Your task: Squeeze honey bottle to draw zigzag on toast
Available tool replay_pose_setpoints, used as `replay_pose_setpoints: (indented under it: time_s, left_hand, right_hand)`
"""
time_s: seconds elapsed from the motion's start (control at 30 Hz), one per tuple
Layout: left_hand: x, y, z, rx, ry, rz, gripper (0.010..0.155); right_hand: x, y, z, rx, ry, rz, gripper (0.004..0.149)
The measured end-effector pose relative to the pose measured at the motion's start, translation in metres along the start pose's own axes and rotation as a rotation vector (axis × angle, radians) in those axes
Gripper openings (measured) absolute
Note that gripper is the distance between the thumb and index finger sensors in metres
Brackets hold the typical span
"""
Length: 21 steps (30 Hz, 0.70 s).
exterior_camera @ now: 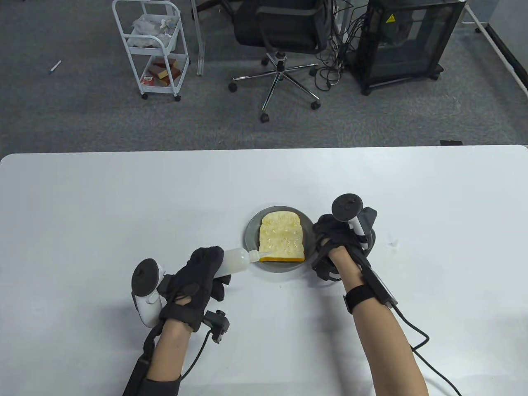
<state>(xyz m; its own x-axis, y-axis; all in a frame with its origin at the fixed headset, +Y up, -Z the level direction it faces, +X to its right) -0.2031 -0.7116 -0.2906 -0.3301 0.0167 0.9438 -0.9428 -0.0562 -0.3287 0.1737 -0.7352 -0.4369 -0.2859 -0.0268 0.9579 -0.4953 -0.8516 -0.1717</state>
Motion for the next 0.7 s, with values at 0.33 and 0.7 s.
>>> replay_pose_setpoints:
  time_s: [0.33,0.7]
  left_hand:
    - [-0.006,-0.004,0.012,0.078,0.016,0.038,0.072]
    - [-0.010,-0.017,0.021,0.116,0.040,0.096,0.072]
  right_hand:
    - [0.010,-0.121,0.039,0.307,-0.132,0.273,0.055]
    - [-0.019,-0.062,0.117,0.541,0.087,0.071,0.064]
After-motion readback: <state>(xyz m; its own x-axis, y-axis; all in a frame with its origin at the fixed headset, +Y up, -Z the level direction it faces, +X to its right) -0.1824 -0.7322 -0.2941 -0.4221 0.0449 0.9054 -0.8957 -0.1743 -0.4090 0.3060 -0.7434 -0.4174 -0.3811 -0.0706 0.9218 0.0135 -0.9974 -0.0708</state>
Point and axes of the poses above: the tracker on the back of each hand, its own z axis roughly to the little-finger side, its own x axis roughly from the fingertips to the wrist, y = z × x, the point moved 2 cm from there along -x, roughly from the wrist to the fingertips, and after that the axes turned 11 degrees about z, right-handed, at the moved point
